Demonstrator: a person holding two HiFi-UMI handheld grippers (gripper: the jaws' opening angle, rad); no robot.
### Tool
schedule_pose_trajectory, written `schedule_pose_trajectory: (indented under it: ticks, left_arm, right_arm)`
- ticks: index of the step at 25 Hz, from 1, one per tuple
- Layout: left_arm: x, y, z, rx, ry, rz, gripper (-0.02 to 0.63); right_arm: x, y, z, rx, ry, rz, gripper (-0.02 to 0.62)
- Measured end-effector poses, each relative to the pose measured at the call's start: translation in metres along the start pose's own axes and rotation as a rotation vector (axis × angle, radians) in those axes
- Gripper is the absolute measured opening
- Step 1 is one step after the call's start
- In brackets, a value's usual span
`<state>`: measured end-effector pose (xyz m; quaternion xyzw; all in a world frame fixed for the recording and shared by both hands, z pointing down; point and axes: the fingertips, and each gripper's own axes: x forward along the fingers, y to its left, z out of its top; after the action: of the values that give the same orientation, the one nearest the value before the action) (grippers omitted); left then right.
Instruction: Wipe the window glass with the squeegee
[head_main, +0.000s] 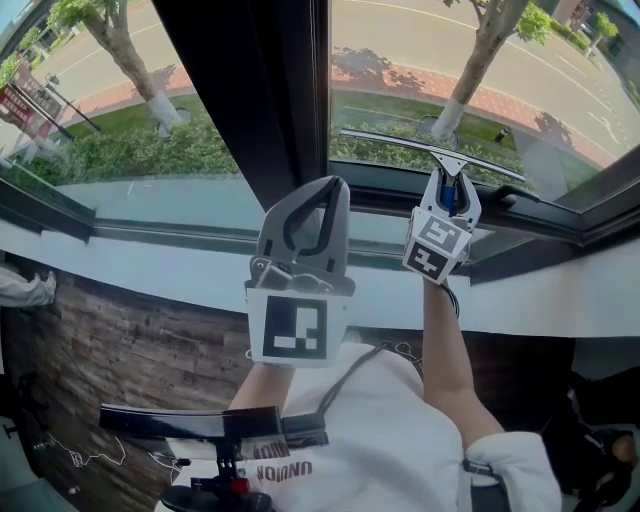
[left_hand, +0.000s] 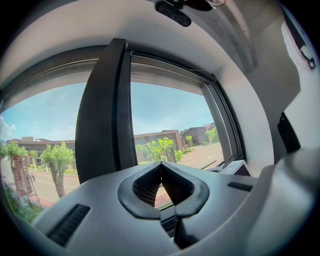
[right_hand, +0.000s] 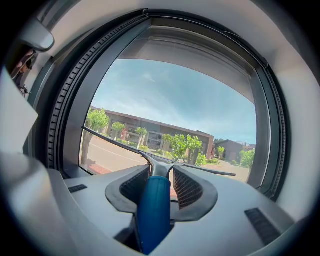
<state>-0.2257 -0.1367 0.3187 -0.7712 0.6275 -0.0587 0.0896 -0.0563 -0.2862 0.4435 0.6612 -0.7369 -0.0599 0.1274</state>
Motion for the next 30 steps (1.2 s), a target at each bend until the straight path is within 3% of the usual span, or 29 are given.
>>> schedule_pose_trajectory:
  ticks: [18,30]
  left_arm:
    - [-0.007,-0.001,0.002,-0.004,-0.011,0.01,0.003]
    - [0.003,-0.005,-0.022,-0.051,-0.009,-0.016,0.003]
  right_arm:
    - [0.005,-0.001,-0.021,-0.001,0.079,0.023,0.15]
    - [-0.018,-0.027,0.011,0.024,-0.037,-0.042,0.15]
